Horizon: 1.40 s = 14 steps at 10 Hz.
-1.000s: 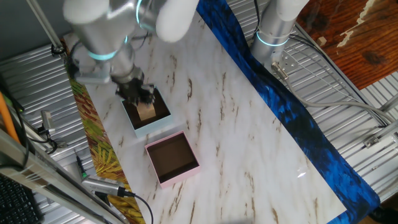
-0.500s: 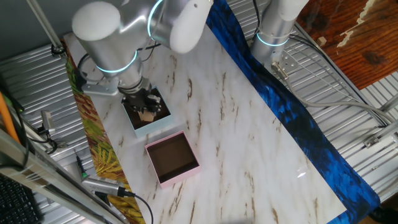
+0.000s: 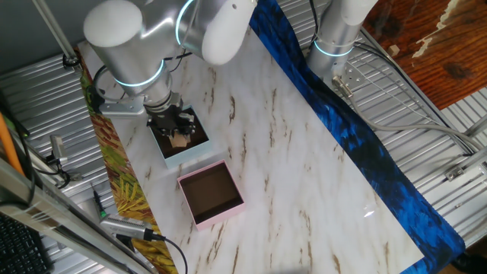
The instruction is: Move an object from one box to another
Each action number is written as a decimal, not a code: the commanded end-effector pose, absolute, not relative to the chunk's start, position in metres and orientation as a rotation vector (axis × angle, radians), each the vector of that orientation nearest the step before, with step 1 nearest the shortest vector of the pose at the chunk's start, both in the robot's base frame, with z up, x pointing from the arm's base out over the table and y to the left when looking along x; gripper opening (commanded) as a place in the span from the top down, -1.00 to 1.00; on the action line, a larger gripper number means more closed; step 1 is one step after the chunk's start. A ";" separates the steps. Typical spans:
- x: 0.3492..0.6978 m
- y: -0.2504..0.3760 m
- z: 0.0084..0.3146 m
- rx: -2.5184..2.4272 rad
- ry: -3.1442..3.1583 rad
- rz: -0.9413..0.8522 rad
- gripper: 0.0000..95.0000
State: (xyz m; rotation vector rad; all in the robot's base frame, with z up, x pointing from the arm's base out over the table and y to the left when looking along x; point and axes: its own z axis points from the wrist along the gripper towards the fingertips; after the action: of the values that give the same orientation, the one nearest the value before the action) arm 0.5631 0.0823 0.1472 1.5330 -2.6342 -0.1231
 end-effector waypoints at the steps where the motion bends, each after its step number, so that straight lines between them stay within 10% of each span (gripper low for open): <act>1: 0.563 0.082 0.148 1.582 -2.614 -0.129 1.00; 14: 0.546 0.141 0.125 1.571 -2.636 -0.153 1.00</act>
State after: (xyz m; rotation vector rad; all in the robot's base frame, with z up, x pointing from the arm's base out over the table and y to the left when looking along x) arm 0.5460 0.1416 0.1250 1.5706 -2.6339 -0.1556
